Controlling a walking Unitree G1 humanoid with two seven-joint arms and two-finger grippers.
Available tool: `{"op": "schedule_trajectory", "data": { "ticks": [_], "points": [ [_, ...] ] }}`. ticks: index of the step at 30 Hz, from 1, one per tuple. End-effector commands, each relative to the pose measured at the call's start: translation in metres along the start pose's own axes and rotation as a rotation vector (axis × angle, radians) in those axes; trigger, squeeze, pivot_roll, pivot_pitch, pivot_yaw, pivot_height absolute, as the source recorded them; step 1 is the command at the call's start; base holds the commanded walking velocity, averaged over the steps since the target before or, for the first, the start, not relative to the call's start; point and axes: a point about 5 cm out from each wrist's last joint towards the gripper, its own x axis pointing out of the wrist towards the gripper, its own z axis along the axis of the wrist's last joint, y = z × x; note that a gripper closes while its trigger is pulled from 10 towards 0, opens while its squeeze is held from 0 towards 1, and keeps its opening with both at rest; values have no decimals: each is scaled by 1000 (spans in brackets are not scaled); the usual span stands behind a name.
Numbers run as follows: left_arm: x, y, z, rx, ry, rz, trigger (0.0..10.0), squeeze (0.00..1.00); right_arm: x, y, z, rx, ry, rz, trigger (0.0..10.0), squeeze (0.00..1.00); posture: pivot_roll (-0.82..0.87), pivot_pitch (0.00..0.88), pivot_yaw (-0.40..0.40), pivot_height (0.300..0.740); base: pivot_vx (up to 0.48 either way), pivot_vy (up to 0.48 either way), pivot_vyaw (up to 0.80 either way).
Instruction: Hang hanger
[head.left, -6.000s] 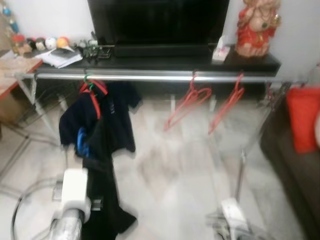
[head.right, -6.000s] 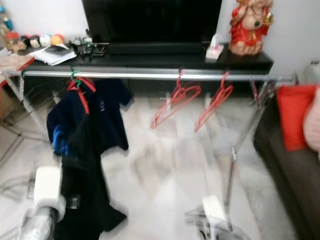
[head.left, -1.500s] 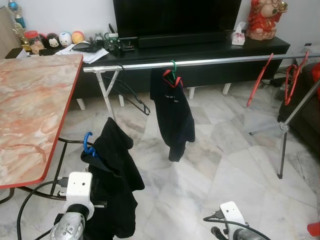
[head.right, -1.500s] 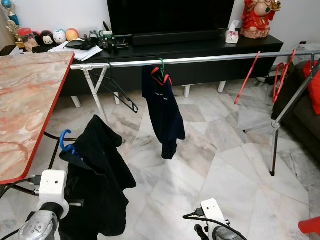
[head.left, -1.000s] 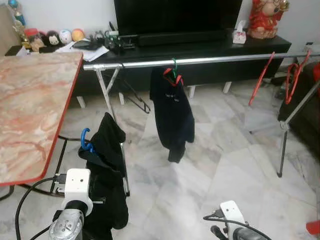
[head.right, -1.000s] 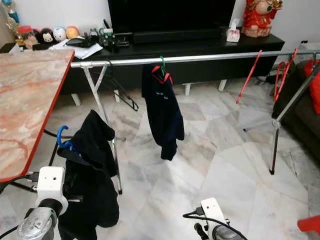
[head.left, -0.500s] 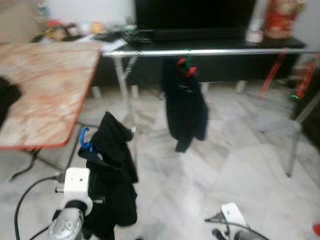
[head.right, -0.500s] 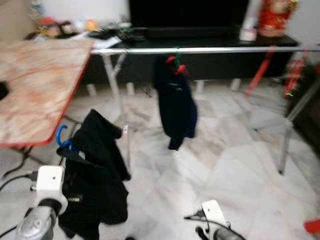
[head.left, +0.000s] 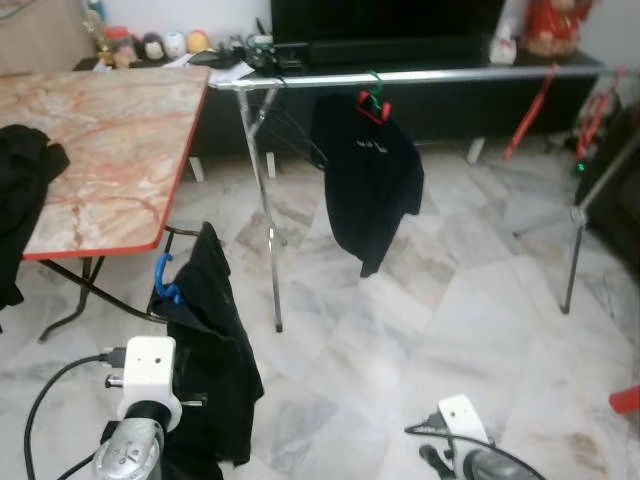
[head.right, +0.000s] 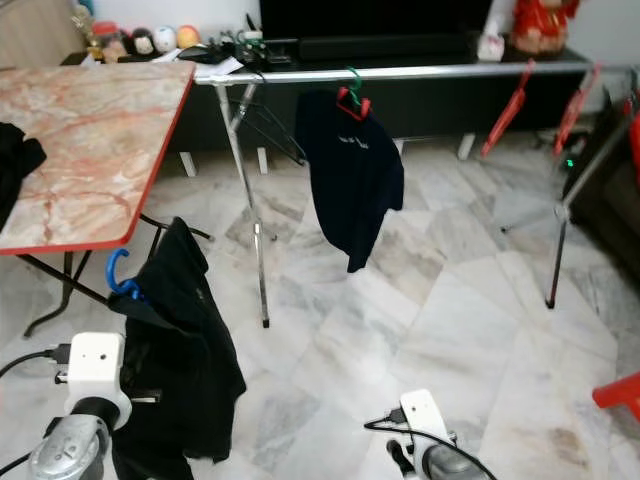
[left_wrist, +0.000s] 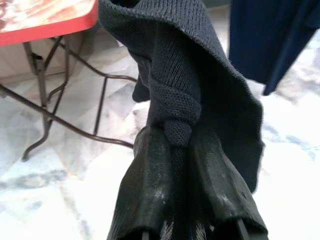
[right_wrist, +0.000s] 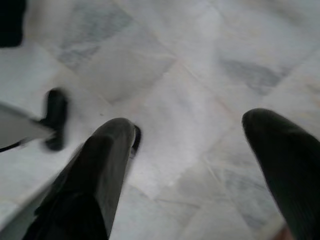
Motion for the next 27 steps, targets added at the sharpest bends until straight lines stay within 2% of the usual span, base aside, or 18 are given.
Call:
{"op": "schedule_trajectory", "data": {
  "ticks": [1, 21, 27],
  "points": [
    [0, 4, 10, 9, -46, 10, 10000, 0, 0, 1, 4, 10, -13, 2, 10000, 0, -47, 0, 9, 740, -281, 0, 0],
    [-1, -3, 10, 10, -44, -17, 10000, 0, 0, 0, 3, 33, -22, -16, 10000, 0, -52, 0, 10, 740, -283, 0, 0],
    [1, -7, 13, 16, -51, -46, 10000, 0, 0, -1, 4, 44, -52, -32, 10000, 0, -55, 0, 14, 740, 0, 0, 0]
  ]
}}
